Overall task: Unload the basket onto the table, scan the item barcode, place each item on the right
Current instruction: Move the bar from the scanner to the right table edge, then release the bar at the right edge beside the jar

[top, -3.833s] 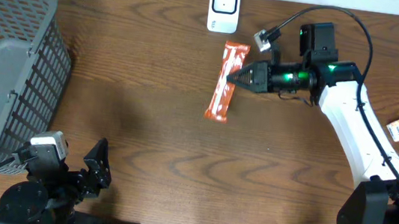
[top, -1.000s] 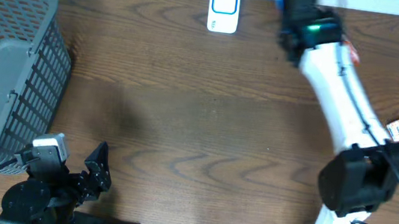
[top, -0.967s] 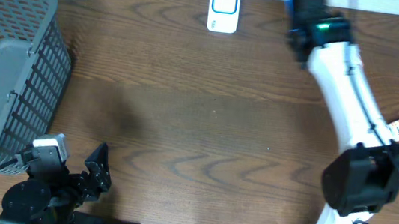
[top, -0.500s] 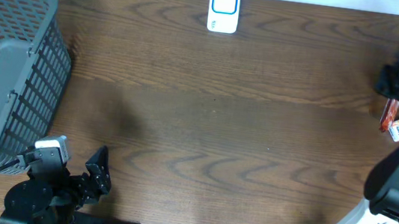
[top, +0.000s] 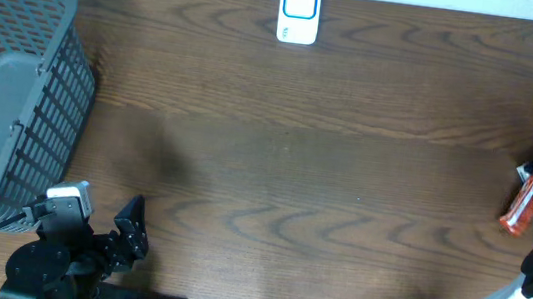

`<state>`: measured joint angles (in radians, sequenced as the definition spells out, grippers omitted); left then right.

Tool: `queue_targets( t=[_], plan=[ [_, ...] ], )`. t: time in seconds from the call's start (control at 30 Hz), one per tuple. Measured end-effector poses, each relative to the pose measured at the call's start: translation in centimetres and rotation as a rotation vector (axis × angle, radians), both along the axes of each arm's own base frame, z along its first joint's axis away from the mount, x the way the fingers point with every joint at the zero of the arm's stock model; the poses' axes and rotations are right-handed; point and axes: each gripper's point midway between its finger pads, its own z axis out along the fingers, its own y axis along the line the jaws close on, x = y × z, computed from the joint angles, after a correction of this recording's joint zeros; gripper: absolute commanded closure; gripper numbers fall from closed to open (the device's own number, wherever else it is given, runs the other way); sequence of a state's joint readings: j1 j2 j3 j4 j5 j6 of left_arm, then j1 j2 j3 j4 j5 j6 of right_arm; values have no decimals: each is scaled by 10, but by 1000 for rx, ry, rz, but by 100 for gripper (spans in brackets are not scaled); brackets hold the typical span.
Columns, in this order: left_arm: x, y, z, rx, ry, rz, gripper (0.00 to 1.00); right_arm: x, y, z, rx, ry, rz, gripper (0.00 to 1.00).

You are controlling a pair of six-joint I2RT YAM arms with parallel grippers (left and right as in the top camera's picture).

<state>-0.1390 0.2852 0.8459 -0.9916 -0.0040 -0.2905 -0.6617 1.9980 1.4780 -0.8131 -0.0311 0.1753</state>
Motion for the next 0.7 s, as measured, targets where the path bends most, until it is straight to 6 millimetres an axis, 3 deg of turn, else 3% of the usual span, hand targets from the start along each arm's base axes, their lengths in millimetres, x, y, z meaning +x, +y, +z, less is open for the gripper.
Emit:
queue_targets(
  t=[0.17, 0.23, 0.33, 0.43, 0.53, 0.63, 0.7],
  plan=[
    [0, 0, 0, 0, 0, 0, 17, 5, -2, 13, 38, -39, -10, 1],
    [0, 0, 0, 0, 0, 0, 17, 17, -7, 29, 34, -94, -4, 1],
    [0, 0, 0, 0, 0, 0, 17, 40, -12, 70, 15, -222, -1, 1],
    [0, 0, 0, 0, 0, 0, 17, 64, -12, 133, -14, -419, 12, 1],
    [0, 0, 0, 0, 0, 0, 17, 84, 0, 222, -46, -692, 55, 1],
    [0, 0, 0, 0, 2, 0, 17, 86, 28, 318, -71, -956, 129, 1],
    [0, 0, 0, 0, 0, 0, 17, 79, 51, 366, -80, -1078, 178, 1]
  ],
)
